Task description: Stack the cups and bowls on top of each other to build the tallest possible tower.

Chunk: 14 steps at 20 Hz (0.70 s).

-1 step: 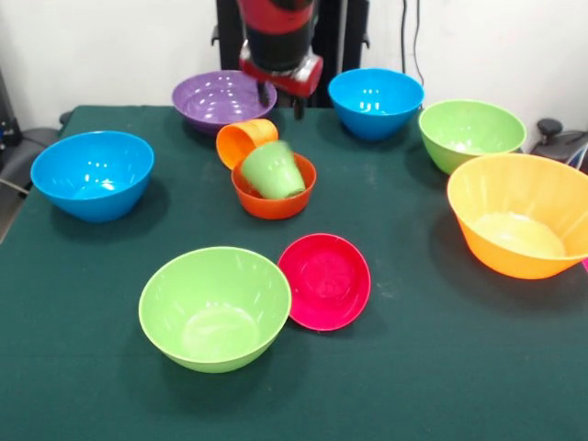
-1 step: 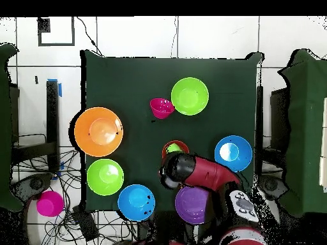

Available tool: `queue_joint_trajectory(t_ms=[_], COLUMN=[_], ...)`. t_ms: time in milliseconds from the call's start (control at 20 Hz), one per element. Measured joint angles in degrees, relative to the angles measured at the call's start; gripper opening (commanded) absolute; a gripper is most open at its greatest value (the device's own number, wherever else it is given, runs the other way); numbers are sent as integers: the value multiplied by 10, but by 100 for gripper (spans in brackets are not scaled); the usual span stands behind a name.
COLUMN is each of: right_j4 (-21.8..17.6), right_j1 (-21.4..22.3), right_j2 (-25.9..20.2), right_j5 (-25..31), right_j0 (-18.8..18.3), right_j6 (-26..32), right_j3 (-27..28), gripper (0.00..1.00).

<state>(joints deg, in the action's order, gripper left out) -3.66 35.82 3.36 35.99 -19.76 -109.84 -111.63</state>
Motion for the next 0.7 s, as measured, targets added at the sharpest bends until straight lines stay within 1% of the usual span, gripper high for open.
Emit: queue_joint_trajectory(t_ms=[150,450,600,700], right_j4=[13,27,26,26], right_j1=[20,39,38,30], right_j2=[0,-1,-1,-1], right_j5=[11,18,18,18], right_j0=[3,5,5,5], right_j6=[0,0,0,0], right_j3=[-23,-34,-32,-26], gripper=[100,100,100,100])
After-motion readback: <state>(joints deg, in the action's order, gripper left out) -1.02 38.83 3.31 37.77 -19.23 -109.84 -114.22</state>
